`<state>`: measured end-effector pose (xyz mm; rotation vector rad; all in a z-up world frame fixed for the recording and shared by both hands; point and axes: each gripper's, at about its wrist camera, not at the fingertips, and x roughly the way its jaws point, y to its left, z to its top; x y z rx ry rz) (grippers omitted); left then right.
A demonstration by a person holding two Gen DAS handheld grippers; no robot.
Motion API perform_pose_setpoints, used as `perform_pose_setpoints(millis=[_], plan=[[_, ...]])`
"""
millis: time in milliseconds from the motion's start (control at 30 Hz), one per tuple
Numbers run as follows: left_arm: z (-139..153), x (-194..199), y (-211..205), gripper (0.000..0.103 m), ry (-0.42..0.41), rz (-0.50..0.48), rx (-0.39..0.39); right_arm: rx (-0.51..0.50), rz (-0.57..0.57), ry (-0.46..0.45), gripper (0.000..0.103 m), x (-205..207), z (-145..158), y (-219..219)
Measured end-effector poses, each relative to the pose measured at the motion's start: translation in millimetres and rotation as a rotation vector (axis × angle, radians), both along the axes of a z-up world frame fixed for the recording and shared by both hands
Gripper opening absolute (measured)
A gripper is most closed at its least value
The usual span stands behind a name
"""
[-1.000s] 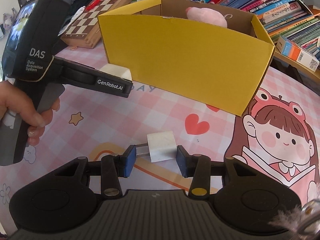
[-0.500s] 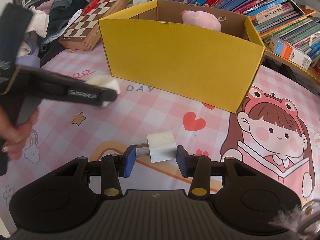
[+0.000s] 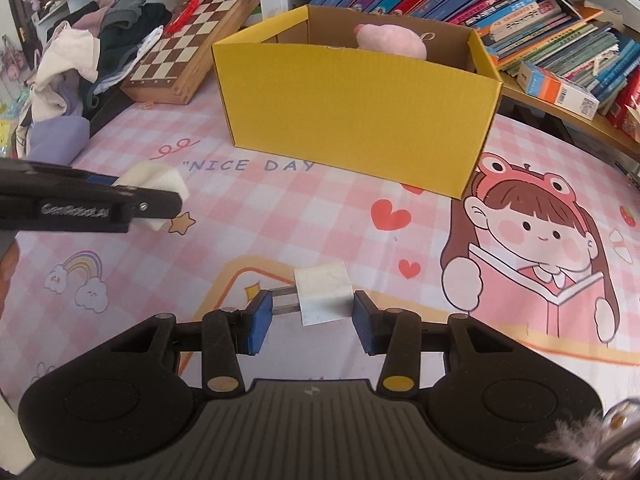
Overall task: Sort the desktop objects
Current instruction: 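Carry the square charger in the left tool while the right tool carries the plug charger to the box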
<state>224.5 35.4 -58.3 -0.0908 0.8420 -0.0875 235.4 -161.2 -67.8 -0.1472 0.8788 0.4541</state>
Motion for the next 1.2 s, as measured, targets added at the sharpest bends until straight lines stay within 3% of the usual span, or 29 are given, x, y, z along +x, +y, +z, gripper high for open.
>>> perform_pose_setpoints(millis=[633, 1200], plan=[[36, -28, -13, 0.044, -0.089, -0.107, 0.008, 0.014, -0.072, -0.033, 0.041, -27, 29, -17], [93, 17, -31, 0.044, -0.237, -0.182, 0.055, 0.063, -0.043, -0.156, 0.041, 42, 104, -34]])
